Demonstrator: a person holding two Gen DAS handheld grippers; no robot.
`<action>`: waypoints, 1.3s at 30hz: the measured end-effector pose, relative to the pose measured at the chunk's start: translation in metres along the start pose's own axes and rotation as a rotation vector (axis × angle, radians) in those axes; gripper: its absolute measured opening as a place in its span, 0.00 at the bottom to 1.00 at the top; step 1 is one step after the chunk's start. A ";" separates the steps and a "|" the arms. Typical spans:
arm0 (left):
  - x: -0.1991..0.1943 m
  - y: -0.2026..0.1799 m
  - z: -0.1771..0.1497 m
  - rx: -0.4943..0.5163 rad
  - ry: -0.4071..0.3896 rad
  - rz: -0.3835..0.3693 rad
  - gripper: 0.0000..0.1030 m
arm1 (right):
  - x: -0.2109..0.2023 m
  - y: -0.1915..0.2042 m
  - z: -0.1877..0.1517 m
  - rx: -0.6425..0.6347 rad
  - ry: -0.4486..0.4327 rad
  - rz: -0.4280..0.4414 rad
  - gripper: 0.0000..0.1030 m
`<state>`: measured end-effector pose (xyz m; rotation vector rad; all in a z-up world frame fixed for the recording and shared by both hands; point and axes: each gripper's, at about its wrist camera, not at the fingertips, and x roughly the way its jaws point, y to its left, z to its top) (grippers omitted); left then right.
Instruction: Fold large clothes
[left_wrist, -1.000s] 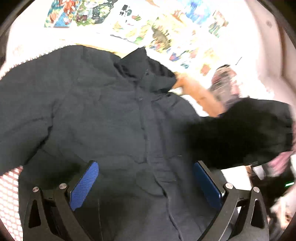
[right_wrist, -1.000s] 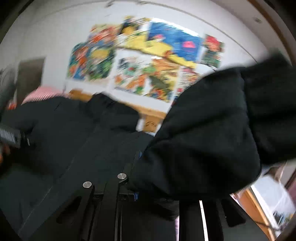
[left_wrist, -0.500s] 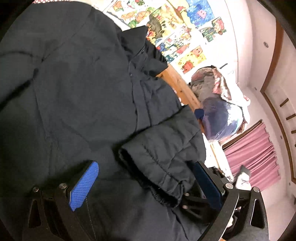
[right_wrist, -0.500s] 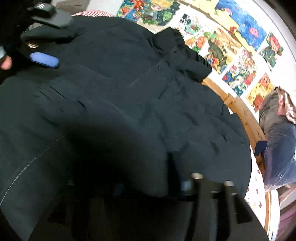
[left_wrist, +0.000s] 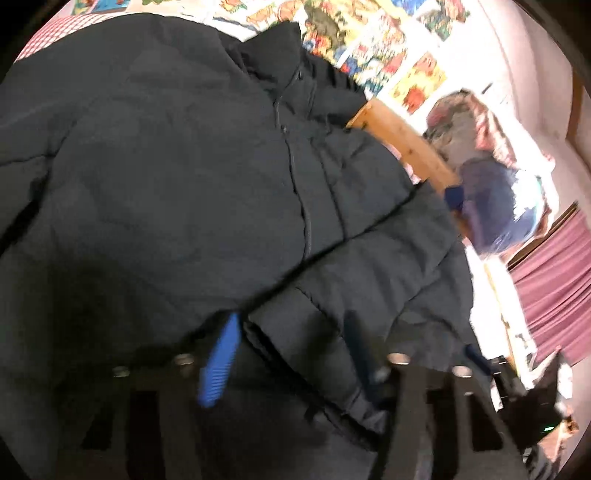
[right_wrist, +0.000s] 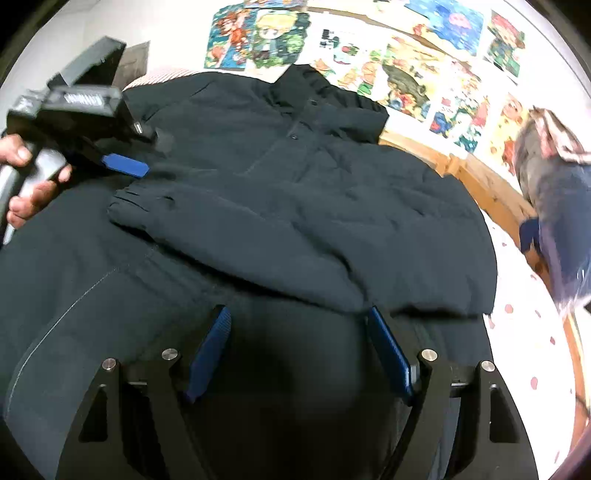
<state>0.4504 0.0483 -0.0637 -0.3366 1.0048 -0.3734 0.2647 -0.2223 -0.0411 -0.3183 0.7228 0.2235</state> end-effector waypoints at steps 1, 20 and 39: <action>0.001 -0.002 0.000 0.011 0.005 0.022 0.38 | -0.003 -0.004 -0.002 0.020 -0.002 0.007 0.70; -0.110 -0.026 0.021 0.191 -0.384 0.329 0.05 | 0.009 -0.098 0.059 0.288 -0.106 -0.106 0.70; -0.044 0.069 0.019 -0.039 -0.181 0.399 0.06 | 0.195 -0.042 0.096 0.191 0.158 -0.202 0.85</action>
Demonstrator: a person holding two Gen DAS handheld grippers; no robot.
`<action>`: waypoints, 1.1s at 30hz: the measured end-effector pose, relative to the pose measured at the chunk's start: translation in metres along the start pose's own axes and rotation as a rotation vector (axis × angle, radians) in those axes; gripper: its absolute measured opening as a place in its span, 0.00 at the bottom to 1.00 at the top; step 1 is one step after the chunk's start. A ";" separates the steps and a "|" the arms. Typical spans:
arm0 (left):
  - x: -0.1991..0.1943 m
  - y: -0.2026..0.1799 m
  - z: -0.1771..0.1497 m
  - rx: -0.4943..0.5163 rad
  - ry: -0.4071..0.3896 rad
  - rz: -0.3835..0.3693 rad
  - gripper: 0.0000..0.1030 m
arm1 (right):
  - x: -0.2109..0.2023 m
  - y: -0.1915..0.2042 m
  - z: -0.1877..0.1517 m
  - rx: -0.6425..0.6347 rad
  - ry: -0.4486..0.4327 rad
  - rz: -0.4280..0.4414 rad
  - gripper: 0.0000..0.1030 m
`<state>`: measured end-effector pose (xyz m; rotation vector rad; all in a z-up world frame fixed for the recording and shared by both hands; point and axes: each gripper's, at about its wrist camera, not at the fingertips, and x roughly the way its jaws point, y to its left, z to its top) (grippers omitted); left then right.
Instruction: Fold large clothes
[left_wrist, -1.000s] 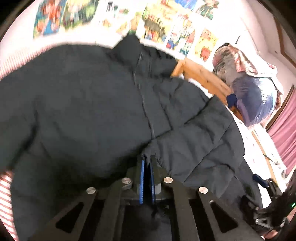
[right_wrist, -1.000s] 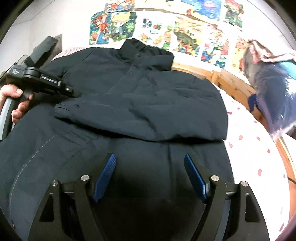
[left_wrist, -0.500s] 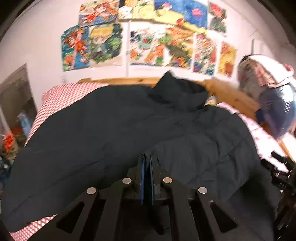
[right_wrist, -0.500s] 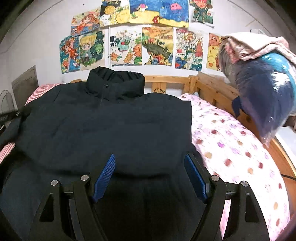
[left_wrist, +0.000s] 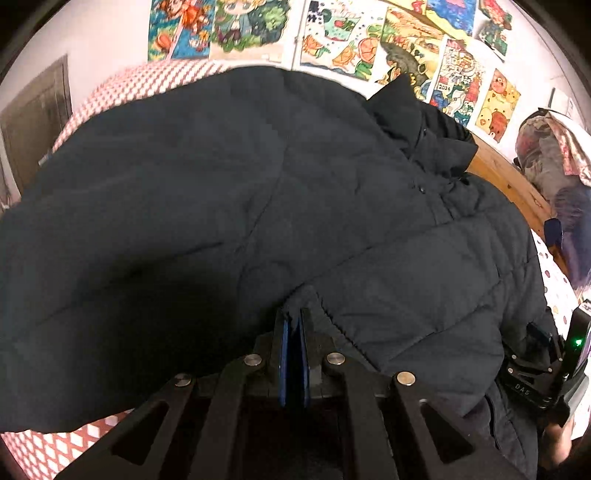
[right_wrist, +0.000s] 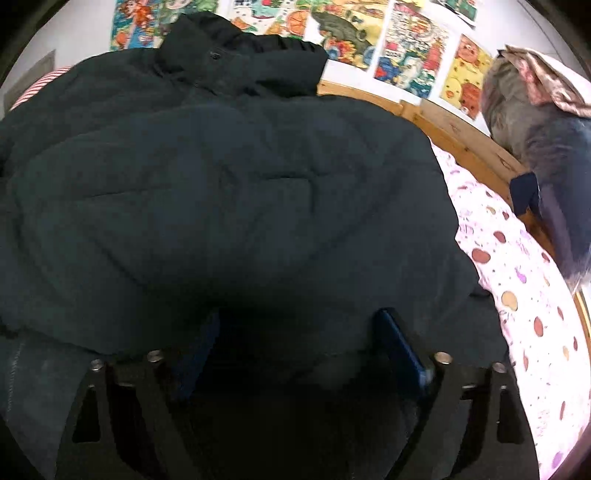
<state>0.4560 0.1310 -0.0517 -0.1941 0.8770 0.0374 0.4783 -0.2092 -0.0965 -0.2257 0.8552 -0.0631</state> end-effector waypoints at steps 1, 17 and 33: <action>0.001 0.001 -0.001 -0.009 0.000 -0.011 0.06 | 0.004 0.001 -0.001 0.008 0.002 0.002 0.87; -0.103 0.037 -0.016 -0.196 -0.148 -0.085 0.85 | -0.030 -0.016 -0.017 0.079 -0.080 0.061 0.96; -0.219 0.185 -0.085 -0.589 -0.312 0.086 1.00 | -0.143 0.053 0.016 0.174 -0.115 0.429 0.96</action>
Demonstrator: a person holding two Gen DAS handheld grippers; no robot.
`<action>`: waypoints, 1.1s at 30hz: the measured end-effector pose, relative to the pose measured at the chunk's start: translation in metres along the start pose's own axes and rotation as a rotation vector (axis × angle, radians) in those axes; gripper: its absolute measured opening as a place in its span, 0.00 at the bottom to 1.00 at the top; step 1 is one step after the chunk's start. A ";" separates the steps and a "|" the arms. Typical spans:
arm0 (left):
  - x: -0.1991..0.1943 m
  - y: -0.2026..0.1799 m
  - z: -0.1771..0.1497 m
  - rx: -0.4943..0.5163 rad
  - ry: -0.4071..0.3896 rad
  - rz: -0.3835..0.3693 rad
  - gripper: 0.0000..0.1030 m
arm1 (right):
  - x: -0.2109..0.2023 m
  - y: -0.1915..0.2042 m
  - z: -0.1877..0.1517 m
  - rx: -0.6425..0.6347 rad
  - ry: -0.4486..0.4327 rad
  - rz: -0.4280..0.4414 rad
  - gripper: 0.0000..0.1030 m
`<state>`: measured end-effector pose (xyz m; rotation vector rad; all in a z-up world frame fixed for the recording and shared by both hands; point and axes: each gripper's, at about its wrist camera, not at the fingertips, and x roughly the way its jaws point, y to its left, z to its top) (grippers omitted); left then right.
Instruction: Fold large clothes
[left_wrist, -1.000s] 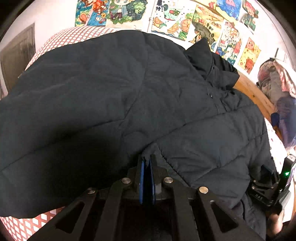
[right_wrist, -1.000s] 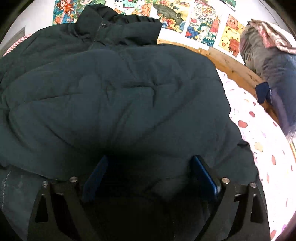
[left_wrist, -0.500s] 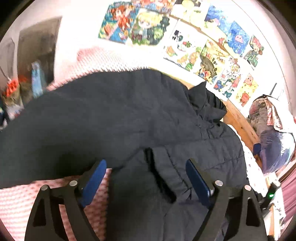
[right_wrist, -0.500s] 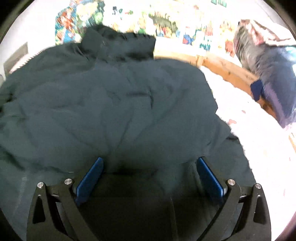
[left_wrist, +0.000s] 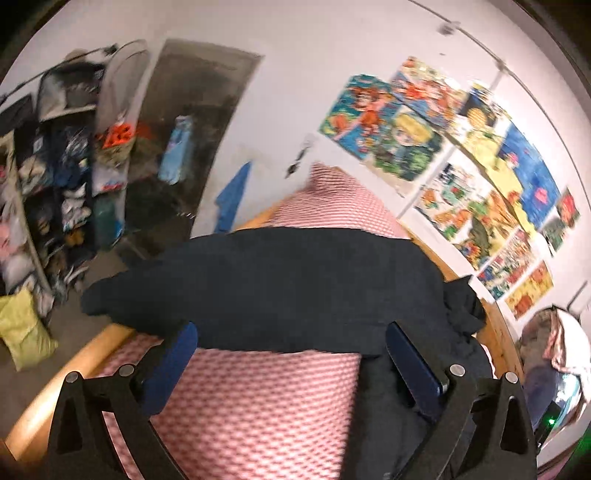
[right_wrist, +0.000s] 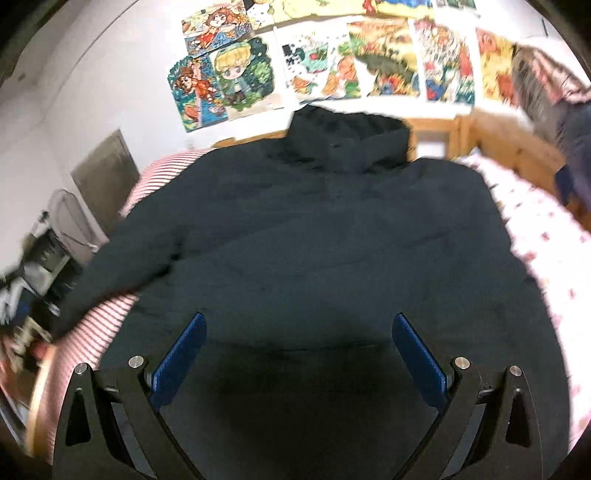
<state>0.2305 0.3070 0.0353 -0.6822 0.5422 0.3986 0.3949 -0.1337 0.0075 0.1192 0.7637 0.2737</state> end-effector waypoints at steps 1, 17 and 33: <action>0.004 0.010 -0.002 -0.019 0.008 0.009 1.00 | 0.004 0.007 0.000 -0.005 0.004 0.003 0.96; 0.088 0.081 -0.026 -0.425 0.060 -0.054 0.98 | 0.091 0.083 -0.007 -0.184 0.056 -0.145 0.96; 0.067 0.063 -0.009 -0.271 -0.055 0.050 0.08 | 0.110 0.068 -0.027 -0.120 0.081 -0.104 0.97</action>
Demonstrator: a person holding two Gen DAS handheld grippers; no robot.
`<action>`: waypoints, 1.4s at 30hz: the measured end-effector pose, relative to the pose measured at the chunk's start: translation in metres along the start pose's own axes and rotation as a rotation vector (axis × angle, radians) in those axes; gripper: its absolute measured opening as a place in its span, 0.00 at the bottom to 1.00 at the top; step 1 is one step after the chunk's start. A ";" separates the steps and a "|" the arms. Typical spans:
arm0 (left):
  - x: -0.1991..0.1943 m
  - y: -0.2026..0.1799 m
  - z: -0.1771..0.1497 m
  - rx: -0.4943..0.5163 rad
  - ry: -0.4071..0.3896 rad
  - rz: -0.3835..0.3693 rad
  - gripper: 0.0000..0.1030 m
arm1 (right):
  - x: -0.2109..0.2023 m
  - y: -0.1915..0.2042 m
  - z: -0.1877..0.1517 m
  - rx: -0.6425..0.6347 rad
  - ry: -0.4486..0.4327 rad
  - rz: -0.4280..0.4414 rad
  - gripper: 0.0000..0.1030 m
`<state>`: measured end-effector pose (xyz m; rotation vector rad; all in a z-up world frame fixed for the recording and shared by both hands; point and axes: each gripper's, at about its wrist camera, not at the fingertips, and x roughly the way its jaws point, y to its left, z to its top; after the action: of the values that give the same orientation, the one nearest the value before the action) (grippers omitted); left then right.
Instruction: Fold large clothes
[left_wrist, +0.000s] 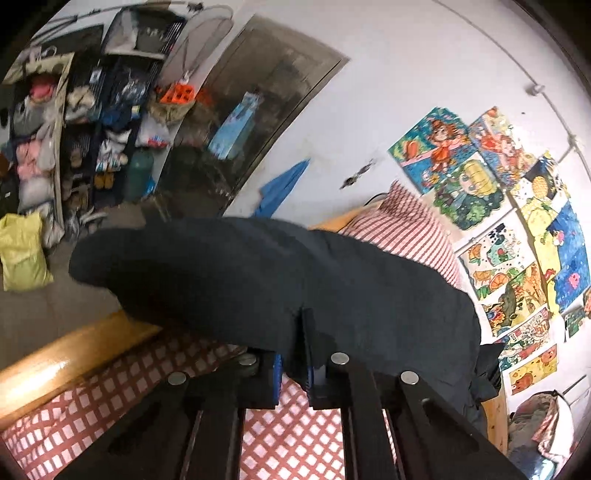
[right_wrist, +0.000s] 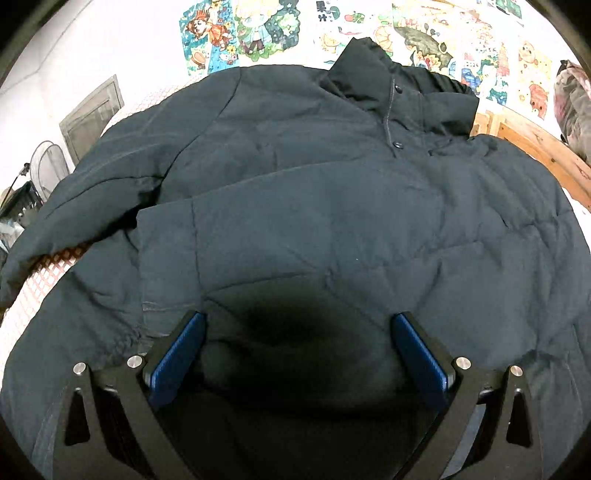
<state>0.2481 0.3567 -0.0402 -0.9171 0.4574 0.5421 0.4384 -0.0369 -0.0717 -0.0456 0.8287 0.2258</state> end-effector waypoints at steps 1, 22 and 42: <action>-0.004 -0.005 0.001 0.012 -0.013 -0.005 0.07 | -0.001 0.000 0.000 -0.001 -0.005 -0.003 0.97; -0.099 -0.212 -0.065 0.881 -0.222 -0.396 0.05 | -0.117 -0.069 0.007 0.164 -0.180 0.144 0.97; -0.053 -0.275 -0.253 1.347 0.242 -0.502 0.05 | -0.138 -0.240 -0.051 0.383 -0.190 0.011 0.97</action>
<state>0.3410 -0.0032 0.0250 0.2332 0.6402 -0.3732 0.3632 -0.3024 -0.0163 0.3357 0.6711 0.0771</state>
